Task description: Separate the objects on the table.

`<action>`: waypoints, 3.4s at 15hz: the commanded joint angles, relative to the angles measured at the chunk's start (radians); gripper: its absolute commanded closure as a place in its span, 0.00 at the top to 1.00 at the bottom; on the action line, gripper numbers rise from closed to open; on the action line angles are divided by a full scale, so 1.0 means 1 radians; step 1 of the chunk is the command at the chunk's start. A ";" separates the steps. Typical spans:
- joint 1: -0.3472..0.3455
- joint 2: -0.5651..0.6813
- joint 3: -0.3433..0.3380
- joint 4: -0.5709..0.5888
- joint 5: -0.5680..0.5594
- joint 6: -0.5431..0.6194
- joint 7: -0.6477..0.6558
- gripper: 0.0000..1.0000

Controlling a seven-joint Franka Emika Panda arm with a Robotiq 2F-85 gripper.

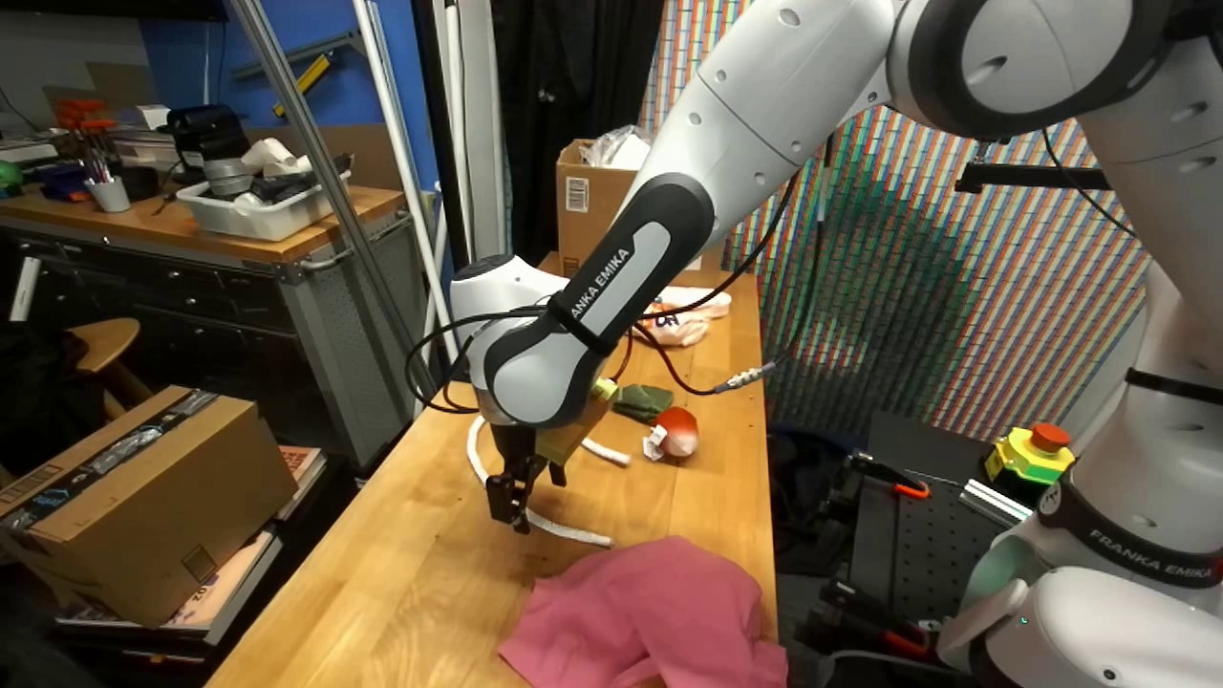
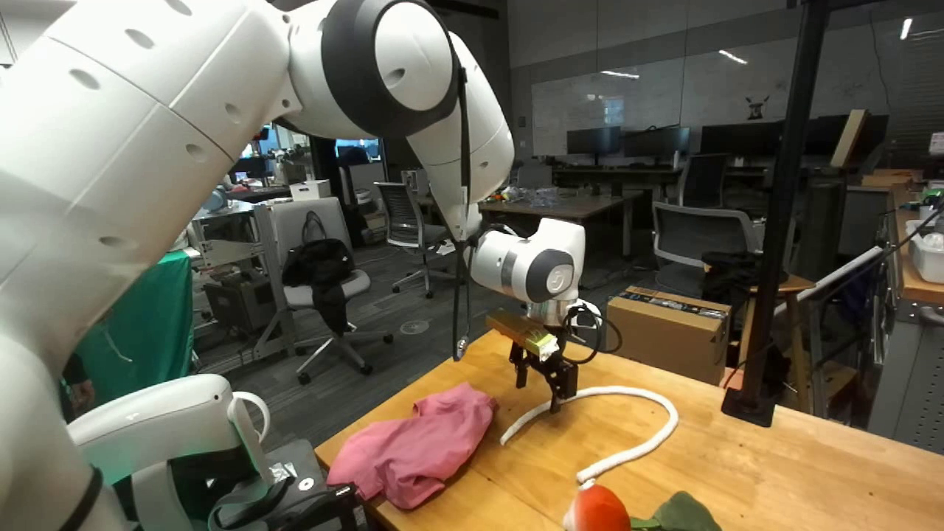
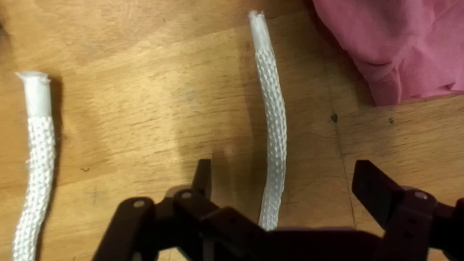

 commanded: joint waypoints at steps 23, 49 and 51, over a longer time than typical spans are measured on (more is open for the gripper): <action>0.021 0.120 -0.018 0.088 -0.001 -0.017 0.005 1.00; 0.195 0.130 -0.227 0.279 -0.321 -0.045 0.173 0.04; 0.200 0.141 -0.236 0.312 -0.337 -0.047 0.195 0.05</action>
